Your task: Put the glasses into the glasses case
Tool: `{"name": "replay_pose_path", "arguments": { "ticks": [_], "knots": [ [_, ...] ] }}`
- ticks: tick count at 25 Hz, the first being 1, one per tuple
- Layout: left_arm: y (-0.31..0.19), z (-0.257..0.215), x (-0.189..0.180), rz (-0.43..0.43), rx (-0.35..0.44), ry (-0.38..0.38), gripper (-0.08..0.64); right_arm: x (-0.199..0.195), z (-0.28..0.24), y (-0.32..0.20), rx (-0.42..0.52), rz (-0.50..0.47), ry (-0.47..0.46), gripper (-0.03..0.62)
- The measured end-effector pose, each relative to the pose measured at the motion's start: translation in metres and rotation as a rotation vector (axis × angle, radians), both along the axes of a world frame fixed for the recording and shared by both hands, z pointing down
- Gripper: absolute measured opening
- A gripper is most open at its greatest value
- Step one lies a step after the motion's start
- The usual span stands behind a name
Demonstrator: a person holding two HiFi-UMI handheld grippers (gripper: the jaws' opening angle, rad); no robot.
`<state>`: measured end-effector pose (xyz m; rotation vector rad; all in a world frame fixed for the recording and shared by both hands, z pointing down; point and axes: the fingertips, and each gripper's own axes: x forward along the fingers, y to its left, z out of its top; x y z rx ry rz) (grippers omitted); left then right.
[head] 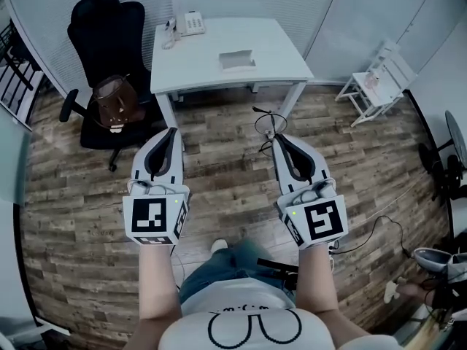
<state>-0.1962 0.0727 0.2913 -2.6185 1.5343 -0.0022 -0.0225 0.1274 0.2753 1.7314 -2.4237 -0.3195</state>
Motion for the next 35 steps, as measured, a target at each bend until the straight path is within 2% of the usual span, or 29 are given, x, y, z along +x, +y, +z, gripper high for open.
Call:
{"name": "replay_pose_path", "arguments": {
  "ticks": [10, 15, 28, 35],
  "knots": [
    [-0.072, -0.006, 0.015, 0.001, 0.028, 0.036, 0.015, 0.024, 0.001, -0.067, 0.017, 0.014, 0.023, 0.018],
    [-0.120, 0.002, 0.038, -0.001, 0.030, 0.013, 0.015, 0.053, 0.005, -0.121, 0.031, 0.020, 0.012, 0.018],
    [-0.330, -0.002, 0.099, -0.101, 0.015, -0.011, 0.015, 0.119, -0.002, -0.349, 0.022, -0.086, 0.017, 0.018],
    [-0.413, -0.004, 0.130, -0.140, 0.010, -0.012, 0.015, 0.149, -0.008, -0.443, 0.023, -0.129, 0.013, 0.018]
  ]
}}
